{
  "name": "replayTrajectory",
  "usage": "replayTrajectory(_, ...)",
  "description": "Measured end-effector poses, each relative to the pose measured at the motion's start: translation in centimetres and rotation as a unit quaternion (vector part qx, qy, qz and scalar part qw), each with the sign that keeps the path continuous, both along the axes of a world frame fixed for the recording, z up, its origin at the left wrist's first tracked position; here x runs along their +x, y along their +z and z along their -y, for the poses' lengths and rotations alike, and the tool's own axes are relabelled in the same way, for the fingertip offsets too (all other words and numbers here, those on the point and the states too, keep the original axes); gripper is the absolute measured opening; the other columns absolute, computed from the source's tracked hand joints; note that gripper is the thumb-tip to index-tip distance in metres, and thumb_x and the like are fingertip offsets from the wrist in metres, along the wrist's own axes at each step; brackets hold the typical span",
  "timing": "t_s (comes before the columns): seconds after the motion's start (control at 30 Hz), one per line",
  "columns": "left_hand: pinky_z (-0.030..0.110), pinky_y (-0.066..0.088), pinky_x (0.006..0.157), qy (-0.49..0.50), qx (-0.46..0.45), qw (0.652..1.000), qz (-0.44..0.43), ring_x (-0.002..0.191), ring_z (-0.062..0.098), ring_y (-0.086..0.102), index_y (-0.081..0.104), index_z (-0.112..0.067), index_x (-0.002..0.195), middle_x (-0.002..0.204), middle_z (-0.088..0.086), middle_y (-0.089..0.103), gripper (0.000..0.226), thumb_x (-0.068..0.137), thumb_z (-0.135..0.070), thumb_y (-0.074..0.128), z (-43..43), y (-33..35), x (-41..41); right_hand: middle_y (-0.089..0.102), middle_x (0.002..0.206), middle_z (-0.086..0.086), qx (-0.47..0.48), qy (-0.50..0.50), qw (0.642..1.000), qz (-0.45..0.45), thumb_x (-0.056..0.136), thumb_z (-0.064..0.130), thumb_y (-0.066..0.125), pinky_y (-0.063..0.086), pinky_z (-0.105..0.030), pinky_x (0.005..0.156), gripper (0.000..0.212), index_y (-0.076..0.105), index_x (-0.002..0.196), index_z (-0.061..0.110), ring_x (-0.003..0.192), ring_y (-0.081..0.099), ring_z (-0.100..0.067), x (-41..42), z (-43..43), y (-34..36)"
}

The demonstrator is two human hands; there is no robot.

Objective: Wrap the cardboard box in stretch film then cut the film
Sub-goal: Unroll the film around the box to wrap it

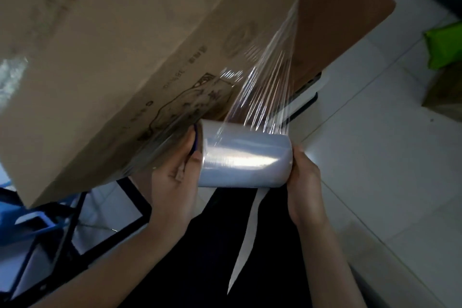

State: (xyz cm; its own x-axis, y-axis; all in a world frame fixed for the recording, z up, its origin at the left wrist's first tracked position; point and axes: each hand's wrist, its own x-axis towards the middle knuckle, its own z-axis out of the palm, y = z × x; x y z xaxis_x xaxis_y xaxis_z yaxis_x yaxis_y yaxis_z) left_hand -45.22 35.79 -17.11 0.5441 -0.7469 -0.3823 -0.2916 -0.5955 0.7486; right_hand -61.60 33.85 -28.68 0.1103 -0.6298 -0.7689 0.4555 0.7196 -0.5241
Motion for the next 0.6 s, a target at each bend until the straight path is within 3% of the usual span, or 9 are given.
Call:
replayTrajectory(0.03, 0.044, 0.039, 0.109, -0.019, -0.003, 1.000, -0.003, 0.121, -0.001, 0.051, 0.057, -0.031, 0.126, 0.128, -0.024, 0.057, 0.038, 0.094, -0.012, 0.054, -0.4, -0.1, 0.9, 0.073, 0.118, -0.006, -0.007, -0.009, 1.000, -0.006, 0.098, 0.038, 0.042, 0.052, -0.036, 0.093, 0.040, 0.071, 0.118, 0.019, 0.114, 0.066, -0.020, 0.8, -0.9, -0.1)
replayTrajectory(0.1, 0.027, 0.037, 0.109, -0.058, -0.013, 0.998, -0.010, 0.121, -0.006, 0.049, 0.055, -0.027, 0.126, 0.129, -0.021, 0.056, 0.041, 0.088, -0.015, 0.052, -1.2, -0.1, 2.6, 0.076, 0.108, 0.000, -0.011, -0.037, 0.999, -0.020, 0.097, 0.038, 0.043, 0.053, -0.025, 0.083, 0.037, 0.075, 0.108, 0.023, 0.105, 0.069, -0.013, 2.4, -2.7, -0.2)
replayTrajectory(0.2, 0.004, 0.036, 0.096, -0.090, -0.024, 0.995, -0.031, 0.116, -0.017, 0.048, 0.054, -0.026, 0.125, 0.127, -0.024, 0.053, 0.040, 0.088, -0.010, 0.053, -2.6, -0.1, 5.1, 0.075, 0.109, -0.001, -0.014, -0.082, 0.996, -0.022, 0.099, 0.036, 0.041, 0.055, -0.021, 0.081, 0.038, 0.074, 0.111, 0.020, 0.106, 0.069, -0.015, 4.8, -5.1, -0.1)
replayTrajectory(0.33, 0.004, 0.039, 0.092, -0.101, -0.025, 0.994, -0.040, 0.112, -0.018, 0.050, 0.054, -0.033, 0.124, 0.129, -0.021, 0.054, 0.040, 0.092, -0.009, 0.055, -4.6, 0.0, 7.8, 0.072, 0.117, -0.005, 0.010, -0.120, 0.993, -0.012, 0.103, 0.033, 0.037, 0.054, -0.024, 0.085, 0.041, 0.066, 0.123, 0.013, 0.110, 0.067, -0.016, 7.5, -8.0, 0.7)
replayTrajectory(0.43, 0.006, 0.040, 0.093, -0.101, -0.032, 0.994, -0.030, 0.110, -0.017, 0.052, 0.056, -0.032, 0.125, 0.127, -0.022, 0.056, 0.040, 0.091, -0.010, 0.057, -6.4, -0.3, 9.2, 0.063, 0.132, -0.019, 0.032, -0.151, 0.988, -0.007, 0.104, 0.029, 0.038, 0.046, -0.043, 0.106, 0.042, 0.059, 0.131, 0.004, 0.124, 0.059, -0.028, 9.4, -10.0, 0.9)
replayTrajectory(0.5, 0.003, 0.041, 0.087, -0.104, -0.032, 0.994, -0.027, 0.110, -0.018, 0.051, 0.057, -0.031, 0.124, 0.125, -0.025, 0.056, 0.040, 0.086, -0.017, 0.056, -7.8, -0.6, 10.1, 0.059, 0.134, -0.024, 0.042, -0.181, 0.983, -0.012, 0.102, 0.027, 0.041, 0.040, -0.050, 0.111, 0.041, 0.059, 0.130, 0.002, 0.127, 0.055, -0.035, 10.5, -11.5, 0.9)
replayTrajectory(0.6, -0.003, 0.038, 0.078, -0.121, -0.028, 0.992, -0.024, 0.105, -0.023, 0.050, 0.058, -0.034, 0.121, 0.124, -0.027, 0.054, 0.040, 0.092, -0.008, 0.055, -9.8, -0.9, 11.8, 0.062, 0.132, -0.019, 0.058, -0.210, 0.976, -0.002, 0.103, 0.026, 0.040, 0.049, -0.039, 0.102, 0.041, 0.060, 0.130, 0.002, 0.120, 0.061, -0.029, 12.0, -14.2, 0.5)
